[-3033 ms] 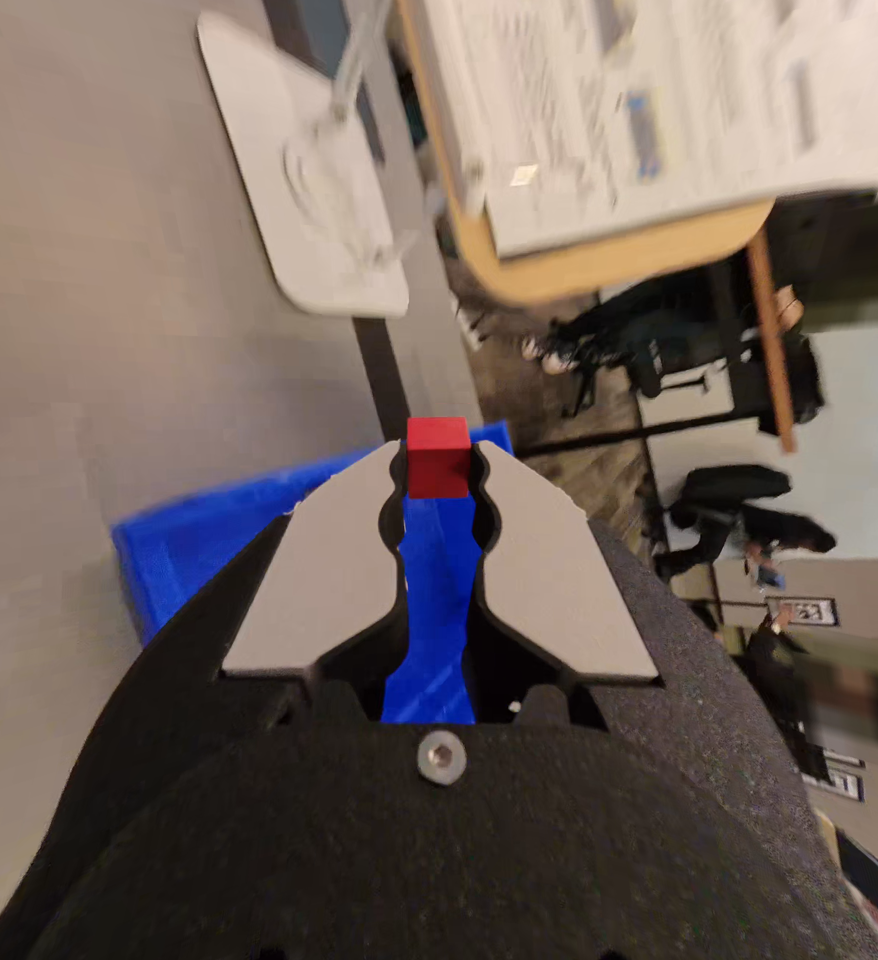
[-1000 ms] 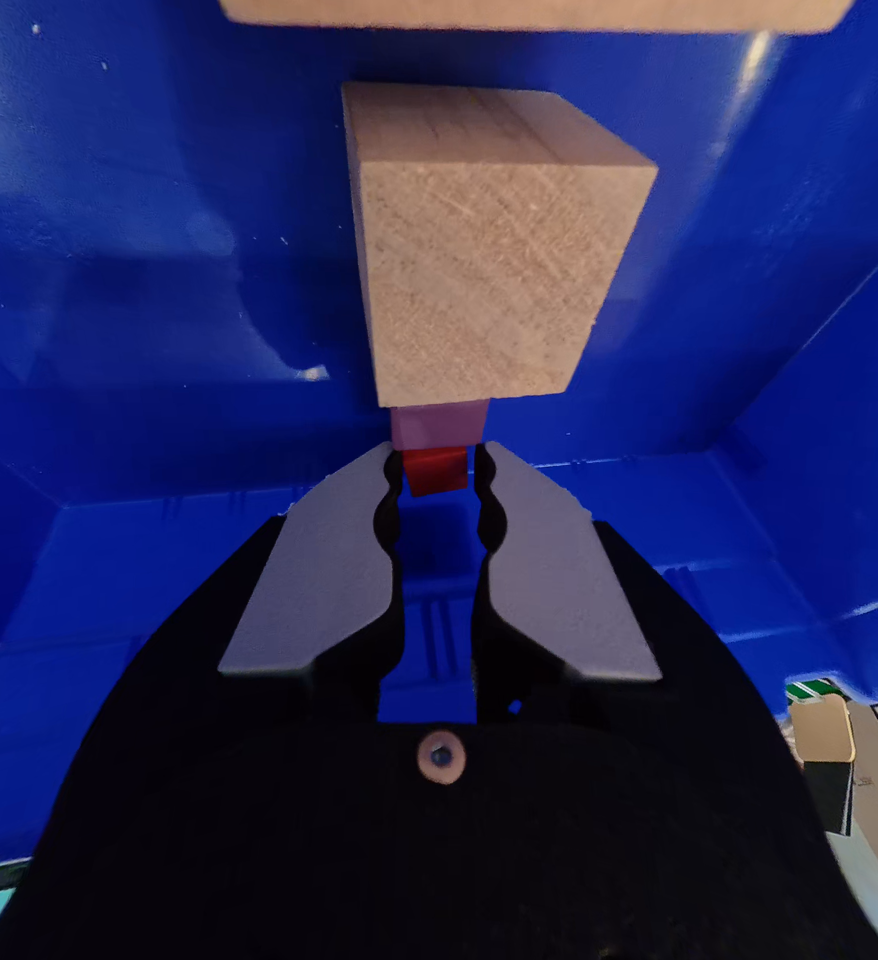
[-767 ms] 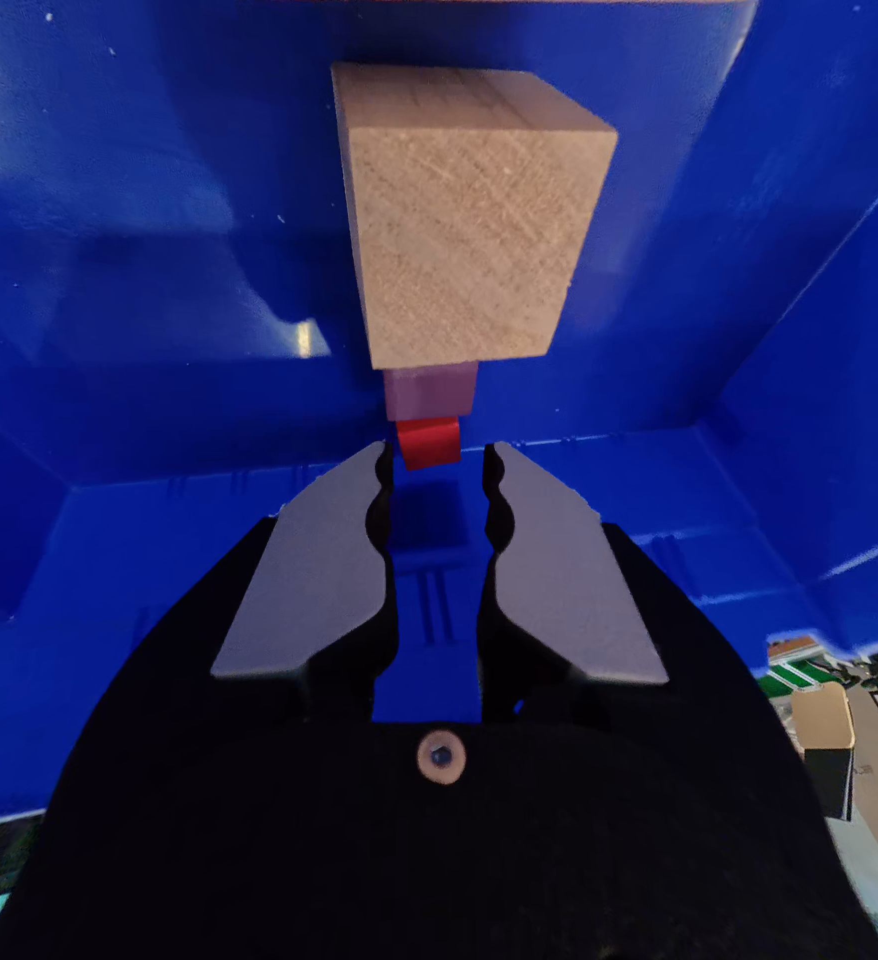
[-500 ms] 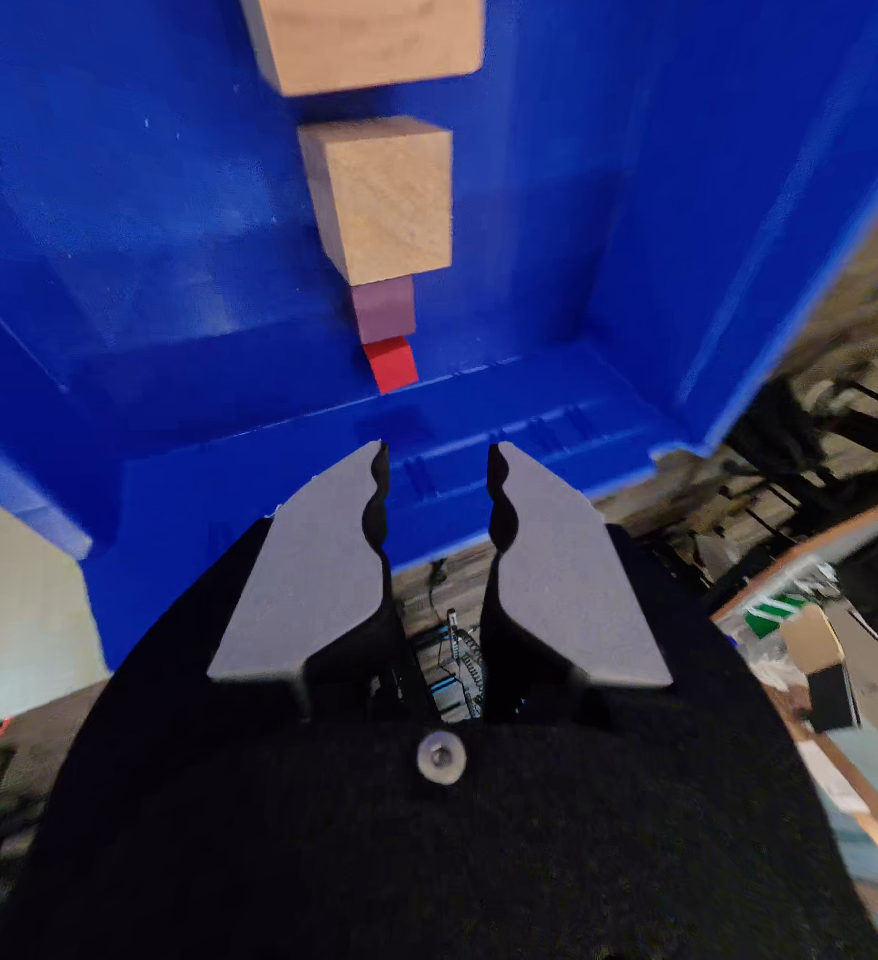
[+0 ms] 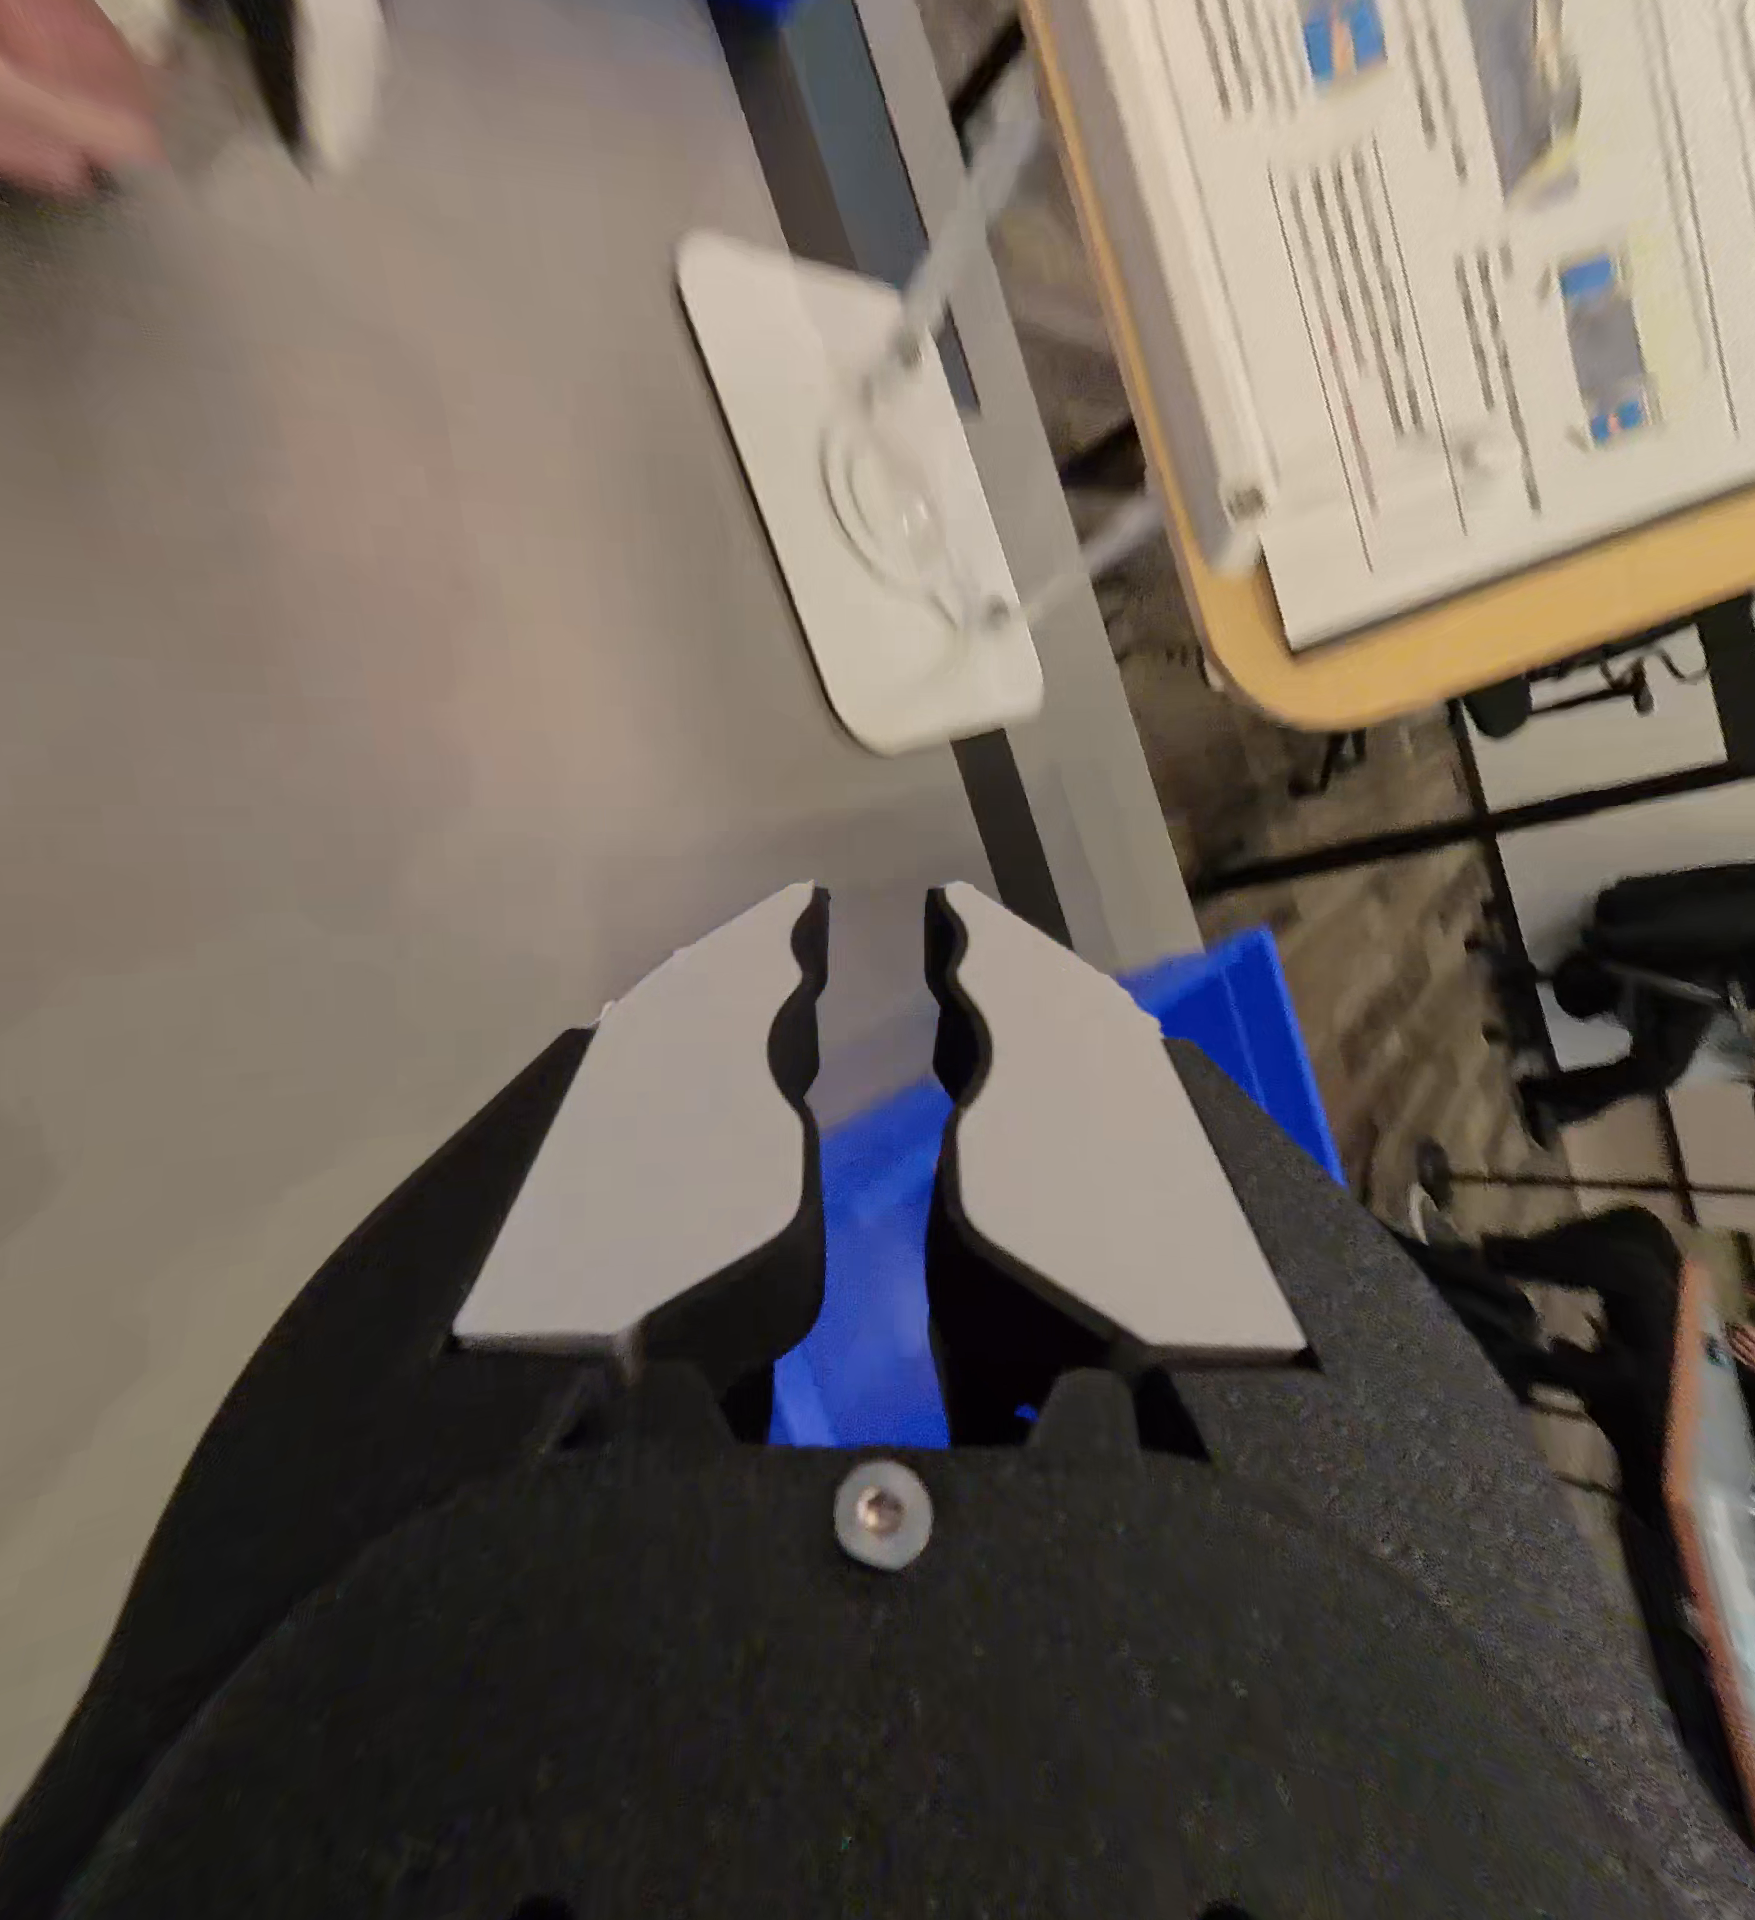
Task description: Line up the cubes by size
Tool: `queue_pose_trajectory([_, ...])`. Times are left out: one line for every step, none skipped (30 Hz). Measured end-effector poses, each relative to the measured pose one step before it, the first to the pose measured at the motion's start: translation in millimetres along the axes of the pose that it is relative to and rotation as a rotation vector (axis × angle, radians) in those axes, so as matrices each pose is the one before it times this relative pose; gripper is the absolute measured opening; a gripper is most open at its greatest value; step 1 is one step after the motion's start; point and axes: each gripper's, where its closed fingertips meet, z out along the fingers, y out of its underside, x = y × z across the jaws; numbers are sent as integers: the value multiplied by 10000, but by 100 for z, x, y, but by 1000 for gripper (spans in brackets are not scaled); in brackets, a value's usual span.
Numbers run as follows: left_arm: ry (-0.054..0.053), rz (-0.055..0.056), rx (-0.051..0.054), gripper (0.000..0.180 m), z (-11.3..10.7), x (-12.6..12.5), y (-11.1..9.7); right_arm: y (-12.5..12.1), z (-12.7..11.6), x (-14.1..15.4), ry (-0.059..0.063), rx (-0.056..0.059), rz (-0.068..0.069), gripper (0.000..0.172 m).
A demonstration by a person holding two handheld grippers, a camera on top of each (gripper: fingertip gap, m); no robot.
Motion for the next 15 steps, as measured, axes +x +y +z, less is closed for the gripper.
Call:
queue_pose_trajectory([-106,69,-11,20,37,-92,10,-1356,823,-1073,135,511,338,17])
queue_pose_trajectory([-114,81,-2,22,24,-86,5,-1080,1037,-1096,44,445,361,16])
queue_pose_trajectory([-130,59,-17,24,36,-121,38,-787,1174,-991,70,396,383,15])
queue_pose_trajectory([-172,78,-4,27,22,-168,2,-756,1247,-946,69,500,609,13])
queue_pose_trajectory([-183,115,-14,29,33,-166,14,-628,1324,-1380,-235,564,661,12])
queue_pose_trajectory([-160,127,-56,31,42,-109,77,-235,1376,-1360,-255,499,648,12])
queue_pose_trajectory([-163,99,-55,34,88,-123,90,247,1269,-1104,-170,319,422,12])
queue_pose_trajectory([-83,50,-67,36,100,-59,119,627,1108,-553,118,121,191,12])
queue_pose_trajectory([-55,37,-90,37,98,-46,136,561,878,-171,322,196,150,11])
queue_pose_trajectory([-60,52,-53,39,83,-30,73,300,609,-348,126,384,194,9])
queue_pose_trajectory([-27,35,-31,39,28,1,59,260,423,-440,-104,303,321,9])
queue_pose_trajectory([-17,17,-27,39,24,-7,40,326,234,-71,-9,60,348,9])
queue_pose_trajectory([-9,7,-17,38,29,-11,27,-17,27,-57,-96,-67,-47,9])
queue_pose_trajectory([-23,-2,-23,38,45,-47,29,-184,-105,34,-18,90,-182,9])
queue_pose_trajectory([-45,15,-53,38,73,-80,75,39,-130,118,64,105,-193,9])
